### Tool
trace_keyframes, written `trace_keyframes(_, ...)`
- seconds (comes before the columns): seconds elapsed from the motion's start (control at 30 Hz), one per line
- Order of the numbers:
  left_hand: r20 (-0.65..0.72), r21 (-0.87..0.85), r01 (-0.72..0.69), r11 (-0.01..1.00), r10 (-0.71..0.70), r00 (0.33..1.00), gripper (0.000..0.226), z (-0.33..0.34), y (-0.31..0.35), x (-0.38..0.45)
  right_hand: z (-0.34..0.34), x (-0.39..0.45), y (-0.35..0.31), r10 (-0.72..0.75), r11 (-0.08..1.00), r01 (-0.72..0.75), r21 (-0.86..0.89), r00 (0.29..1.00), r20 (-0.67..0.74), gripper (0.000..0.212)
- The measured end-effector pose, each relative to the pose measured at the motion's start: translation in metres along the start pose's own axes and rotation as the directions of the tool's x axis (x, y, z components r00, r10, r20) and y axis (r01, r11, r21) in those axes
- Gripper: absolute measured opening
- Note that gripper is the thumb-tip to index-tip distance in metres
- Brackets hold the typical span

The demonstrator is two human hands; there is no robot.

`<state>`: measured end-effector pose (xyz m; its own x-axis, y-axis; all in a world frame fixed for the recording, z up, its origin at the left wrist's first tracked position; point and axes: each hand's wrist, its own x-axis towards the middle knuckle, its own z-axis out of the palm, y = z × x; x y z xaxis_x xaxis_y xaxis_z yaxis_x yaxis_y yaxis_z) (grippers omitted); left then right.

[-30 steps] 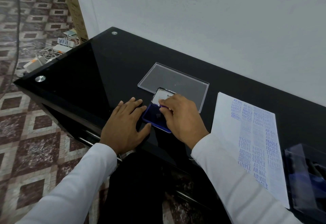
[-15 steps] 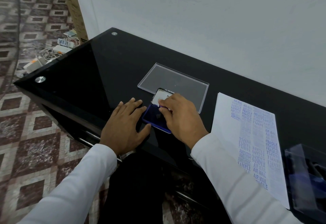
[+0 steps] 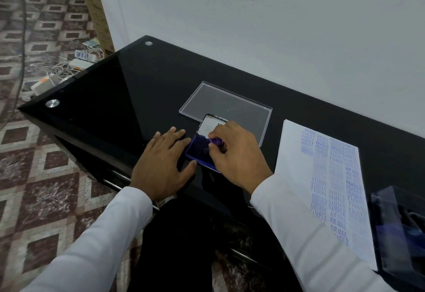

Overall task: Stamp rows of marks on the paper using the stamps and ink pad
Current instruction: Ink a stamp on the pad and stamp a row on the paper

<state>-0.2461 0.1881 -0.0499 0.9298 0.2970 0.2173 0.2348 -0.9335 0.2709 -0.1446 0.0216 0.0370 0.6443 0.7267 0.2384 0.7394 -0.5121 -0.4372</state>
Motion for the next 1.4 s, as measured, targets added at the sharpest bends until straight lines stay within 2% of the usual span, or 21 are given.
trace_keyframes(0.2, -0.003, 0.002, 0.005, 1.0, -0.005, 1.0, 0.071, 0.0002, 0.0004, -0.0004, -0.0005, 0.0026, -0.0001, -0.022, 0.999, 0.022, -0.041, 1.0, 0.017, 0.027)
trace_keyframes(0.4, 0.005, 0.006, 0.01, 1.0, -0.01, 1.0, 0.073, 0.0004, 0.0006, -0.0001, -0.003, 0.0058, -0.0033, -0.029, 0.996, 0.036, -0.076, 0.995, 0.098, 0.033)
trace_keyframes(0.73, 0.004, 0.01, 0.009, 1.0, -0.009, 1.0, 0.072, -0.0002, 0.0007, -0.0002, -0.0026, -0.0003, 0.0008, 0.021, 1.0, -0.021, -0.015, 0.999, 0.031, 0.03)
trace_keyframes(1.0, 0.005, 0.008, 0.005, 1.0, -0.005, 1.0, 0.073, -0.0014, 0.0016, 0.0003, -0.001, 0.0008, -0.001, -0.014, 0.999, 0.015, -0.044, 1.0, 0.019, 0.029)
trace_keyframes(1.17, -0.008, -0.003, -0.001, 1.0, 0.001, 1.0, 0.072, -0.0022, 0.0019, -0.0009, -0.005, 0.0051, -0.0026, -0.049, 0.994, 0.062, -0.091, 0.989, 0.136, 0.034)
trace_keyframes(1.3, 0.012, 0.004, 0.009, 1.0, -0.009, 1.0, 0.074, -0.002, 0.0019, 0.0004, -0.0035, -0.0007, -0.0013, 0.019, 1.0, -0.019, -0.019, 1.0, 0.018, 0.031)
trace_keyframes(1.4, 0.011, 0.013, 0.008, 1.0, -0.008, 1.0, 0.073, -0.0005, 0.0009, 0.0, -0.0057, -0.0031, -0.0013, 0.028, 0.999, -0.028, 0.022, 1.0, 0.011, 0.029)
